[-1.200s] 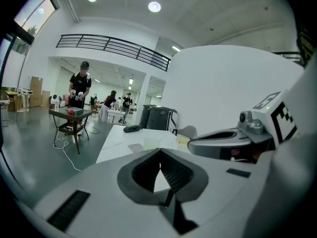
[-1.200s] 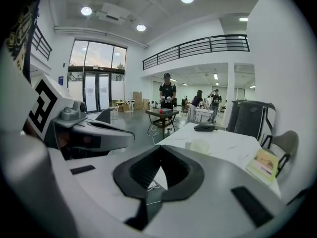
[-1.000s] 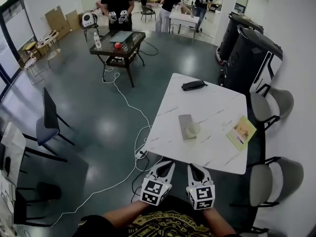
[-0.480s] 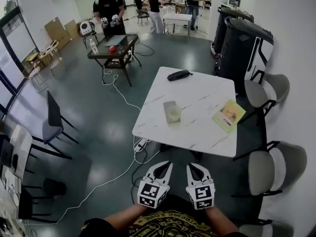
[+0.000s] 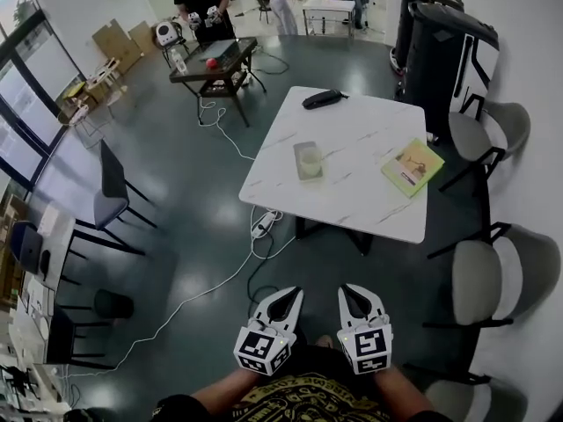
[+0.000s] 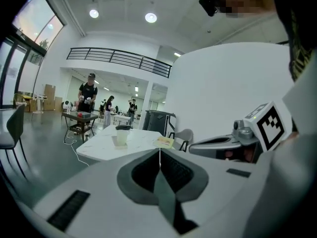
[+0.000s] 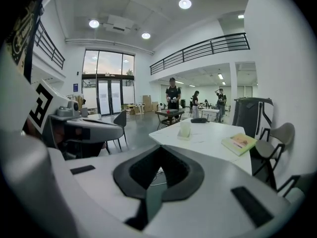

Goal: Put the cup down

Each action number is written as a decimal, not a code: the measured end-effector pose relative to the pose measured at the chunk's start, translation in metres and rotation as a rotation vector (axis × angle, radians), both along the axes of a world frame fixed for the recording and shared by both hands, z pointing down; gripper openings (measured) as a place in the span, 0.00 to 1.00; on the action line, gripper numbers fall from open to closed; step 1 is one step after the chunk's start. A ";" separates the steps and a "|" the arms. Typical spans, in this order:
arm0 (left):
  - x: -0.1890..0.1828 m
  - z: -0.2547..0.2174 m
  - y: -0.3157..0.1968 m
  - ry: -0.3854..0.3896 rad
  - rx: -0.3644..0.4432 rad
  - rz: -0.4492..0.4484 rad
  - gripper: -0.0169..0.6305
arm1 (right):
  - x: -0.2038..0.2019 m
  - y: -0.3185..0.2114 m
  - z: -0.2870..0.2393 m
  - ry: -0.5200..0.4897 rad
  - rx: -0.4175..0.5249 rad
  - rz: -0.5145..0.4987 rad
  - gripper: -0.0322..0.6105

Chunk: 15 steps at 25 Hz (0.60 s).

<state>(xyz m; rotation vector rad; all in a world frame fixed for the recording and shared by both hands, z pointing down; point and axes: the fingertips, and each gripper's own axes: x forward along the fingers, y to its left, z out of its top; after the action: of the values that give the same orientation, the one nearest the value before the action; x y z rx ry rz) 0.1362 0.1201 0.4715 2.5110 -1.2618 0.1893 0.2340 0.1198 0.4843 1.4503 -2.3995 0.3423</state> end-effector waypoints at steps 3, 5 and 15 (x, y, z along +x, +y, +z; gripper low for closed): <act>0.006 0.015 0.018 -0.013 -0.047 0.017 0.04 | 0.006 0.018 0.004 -0.008 -0.021 -0.005 0.06; 0.010 0.023 0.027 -0.040 -0.064 0.024 0.04 | 0.010 0.024 0.008 -0.005 -0.029 -0.008 0.06; 0.026 0.023 0.042 -0.075 -0.052 0.049 0.04 | 0.017 0.052 0.017 0.005 -0.028 0.014 0.06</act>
<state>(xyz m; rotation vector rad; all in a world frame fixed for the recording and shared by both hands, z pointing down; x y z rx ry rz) 0.1618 0.1620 0.4946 2.5134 -1.2083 0.3269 0.2511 0.1713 0.5010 1.4550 -2.3714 0.3739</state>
